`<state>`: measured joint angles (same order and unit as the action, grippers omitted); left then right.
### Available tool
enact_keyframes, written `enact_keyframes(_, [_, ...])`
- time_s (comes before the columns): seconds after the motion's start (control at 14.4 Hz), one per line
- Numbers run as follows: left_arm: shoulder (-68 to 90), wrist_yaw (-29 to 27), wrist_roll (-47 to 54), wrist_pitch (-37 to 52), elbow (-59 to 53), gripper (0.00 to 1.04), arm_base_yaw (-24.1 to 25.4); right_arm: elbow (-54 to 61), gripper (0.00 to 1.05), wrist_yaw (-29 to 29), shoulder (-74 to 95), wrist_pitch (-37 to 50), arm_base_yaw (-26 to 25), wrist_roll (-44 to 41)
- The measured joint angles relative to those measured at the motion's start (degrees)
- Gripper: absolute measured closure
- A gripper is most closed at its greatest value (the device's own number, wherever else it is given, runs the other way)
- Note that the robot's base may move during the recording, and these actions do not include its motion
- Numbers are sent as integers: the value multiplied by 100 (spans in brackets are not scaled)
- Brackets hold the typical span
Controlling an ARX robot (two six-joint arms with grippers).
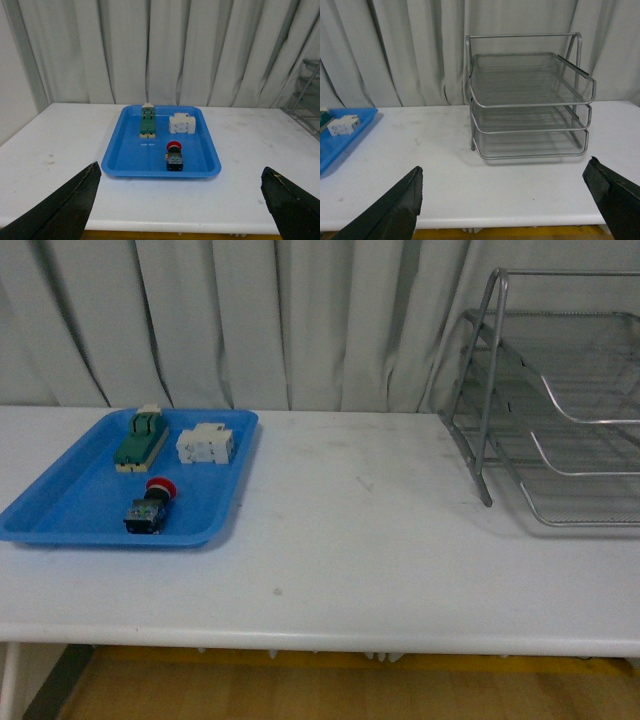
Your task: Place button on rack with both arms
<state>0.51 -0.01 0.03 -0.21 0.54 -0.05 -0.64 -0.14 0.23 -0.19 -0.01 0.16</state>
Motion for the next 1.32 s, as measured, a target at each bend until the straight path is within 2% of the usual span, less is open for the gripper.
enact_keyframes(1.32, [0, 0, 0, 0, 0, 7, 0, 0, 6, -72, 11, 26, -17, 37])
